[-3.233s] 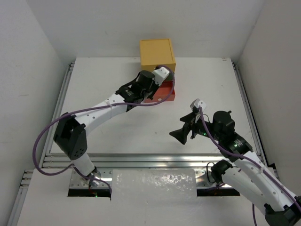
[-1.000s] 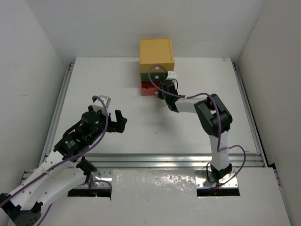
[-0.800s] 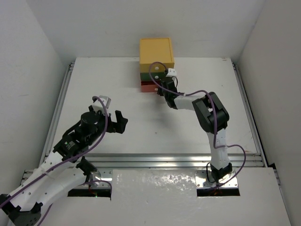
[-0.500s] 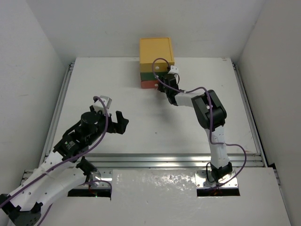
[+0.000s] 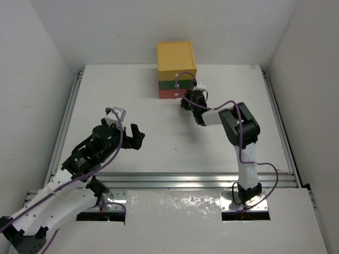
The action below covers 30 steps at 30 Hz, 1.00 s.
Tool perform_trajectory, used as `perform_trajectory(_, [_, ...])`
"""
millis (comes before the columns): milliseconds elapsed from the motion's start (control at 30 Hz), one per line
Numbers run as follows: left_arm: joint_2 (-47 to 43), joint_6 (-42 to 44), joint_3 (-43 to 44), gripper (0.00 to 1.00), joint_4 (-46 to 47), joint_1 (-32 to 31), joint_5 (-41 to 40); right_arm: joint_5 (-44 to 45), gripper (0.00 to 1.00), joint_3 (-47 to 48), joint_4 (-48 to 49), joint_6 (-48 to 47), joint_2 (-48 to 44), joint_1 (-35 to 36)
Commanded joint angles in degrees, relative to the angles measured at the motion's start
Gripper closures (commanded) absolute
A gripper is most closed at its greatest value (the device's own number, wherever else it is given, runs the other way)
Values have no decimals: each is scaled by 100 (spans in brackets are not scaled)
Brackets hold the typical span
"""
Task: Sort the tools into containers
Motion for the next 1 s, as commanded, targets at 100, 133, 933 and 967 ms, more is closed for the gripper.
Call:
perform_trajectory(100, [299, -727, 312, 0, -213, 413, -1384, -131, 34, -2407, 512, -304, -2776, -8])
perform_trajectory(133, [290, -799, 321, 0, -187, 764, -1341, -122, 25, -2629, -293, -384, -3480, 18])
perform_trajectory(933, [-844, -598, 128, 0, -3, 2481, -1209, 616, 1, -2763, -7500, -1369, -9683, 124])
perform_trajectory(967, [-852, -589, 119, 0, 6, 2481, -1200, 608, 1, -2789, -7473, -1369, -9657, 132])
